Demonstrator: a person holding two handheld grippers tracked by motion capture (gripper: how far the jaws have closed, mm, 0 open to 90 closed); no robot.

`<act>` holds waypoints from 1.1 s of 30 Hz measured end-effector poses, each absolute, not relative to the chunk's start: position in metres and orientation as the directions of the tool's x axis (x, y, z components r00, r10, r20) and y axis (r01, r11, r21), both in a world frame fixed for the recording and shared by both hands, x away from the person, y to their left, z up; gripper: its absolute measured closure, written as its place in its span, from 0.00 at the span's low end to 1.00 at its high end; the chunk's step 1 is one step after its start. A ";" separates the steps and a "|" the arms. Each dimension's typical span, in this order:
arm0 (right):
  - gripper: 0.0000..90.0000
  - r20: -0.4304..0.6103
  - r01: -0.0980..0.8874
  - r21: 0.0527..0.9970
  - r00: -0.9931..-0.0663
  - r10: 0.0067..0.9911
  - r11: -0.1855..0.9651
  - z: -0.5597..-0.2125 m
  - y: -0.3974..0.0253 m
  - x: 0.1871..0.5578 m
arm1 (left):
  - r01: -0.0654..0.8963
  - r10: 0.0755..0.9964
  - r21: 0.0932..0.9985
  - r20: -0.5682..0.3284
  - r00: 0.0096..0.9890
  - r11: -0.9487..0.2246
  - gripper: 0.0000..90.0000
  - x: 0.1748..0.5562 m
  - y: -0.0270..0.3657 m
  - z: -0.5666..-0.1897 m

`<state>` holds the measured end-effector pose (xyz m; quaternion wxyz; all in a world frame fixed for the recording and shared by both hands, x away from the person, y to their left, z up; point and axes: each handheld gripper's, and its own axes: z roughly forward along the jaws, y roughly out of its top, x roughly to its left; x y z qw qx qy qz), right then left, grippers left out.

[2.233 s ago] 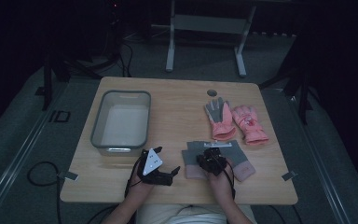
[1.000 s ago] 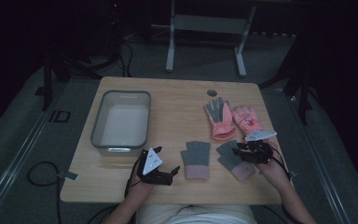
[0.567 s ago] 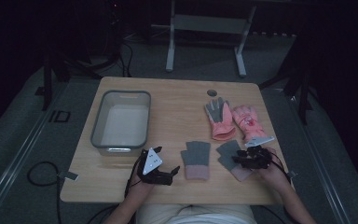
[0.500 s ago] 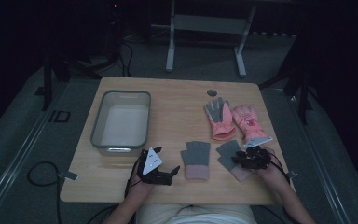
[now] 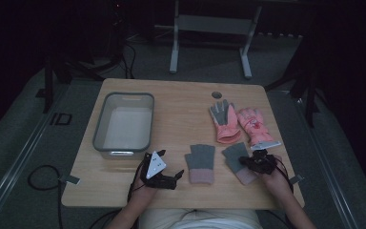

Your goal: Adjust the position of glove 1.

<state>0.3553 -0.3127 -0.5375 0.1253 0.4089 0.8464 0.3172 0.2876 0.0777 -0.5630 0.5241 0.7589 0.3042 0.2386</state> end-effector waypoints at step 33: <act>0.91 0.074 0.726 0.677 -0.235 0.969 0.125 -0.541 -0.279 0.310 | 0.199 0.715 0.939 0.064 0.696 -0.279 0.02 0.287 0.077 -0.563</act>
